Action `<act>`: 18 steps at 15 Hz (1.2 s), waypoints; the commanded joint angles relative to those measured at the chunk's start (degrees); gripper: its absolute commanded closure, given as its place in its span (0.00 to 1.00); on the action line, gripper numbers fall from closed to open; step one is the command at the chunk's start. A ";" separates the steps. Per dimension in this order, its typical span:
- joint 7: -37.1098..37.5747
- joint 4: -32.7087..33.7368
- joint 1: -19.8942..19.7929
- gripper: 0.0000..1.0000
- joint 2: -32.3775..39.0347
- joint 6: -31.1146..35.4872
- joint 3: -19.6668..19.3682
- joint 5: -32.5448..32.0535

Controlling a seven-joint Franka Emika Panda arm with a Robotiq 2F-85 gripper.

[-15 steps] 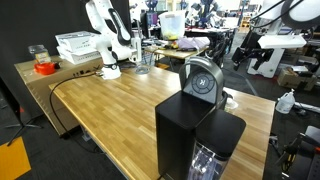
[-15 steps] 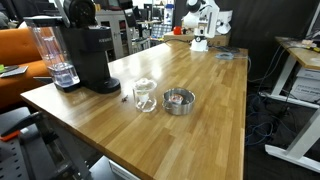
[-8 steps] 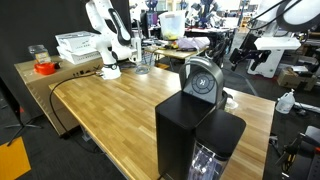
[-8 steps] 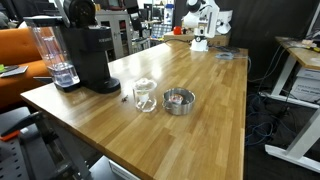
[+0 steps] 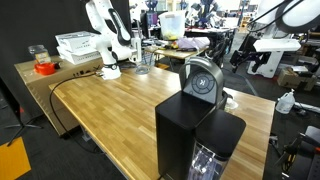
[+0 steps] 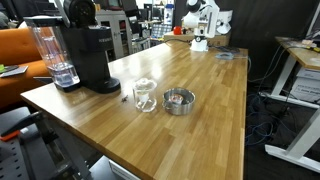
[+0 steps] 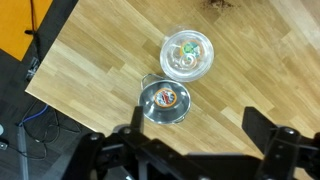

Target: Uncover the jar and put the lid on the table

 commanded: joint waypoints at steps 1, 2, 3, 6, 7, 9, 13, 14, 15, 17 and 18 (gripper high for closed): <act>0.15 2.96 0.91 0.00 5.29 -2.33 -0.98 0.67; -0.13 3.46 1.25 0.00 6.94 -2.58 -1.20 1.07; -0.65 3.97 1.67 0.00 8.71 -2.48 -1.52 1.70; -2.70 6.42 3.16 0.00 14.08 -2.49 -2.34 2.44; -3.94 7.55 3.75 0.00 16.09 -2.68 -2.65 3.16; -6.52 9.68 4.80 0.00 19.51 -3.20 -3.12 5.22; -7.94 13.34 6.42 0.00 24.61 -4.46 -4.78 6.24; -7.82 14.04 6.70 0.00 25.46 -4.96 -5.27 6.17; -7.31 14.58 7.00 0.00 26.21 -5.20 -5.95 5.59; -7.33 15.60 7.31 0.00 27.46 -5.35 -6.88 5.79; -7.40 16.01 7.47 0.00 28.00 -5.35 -7.24 5.86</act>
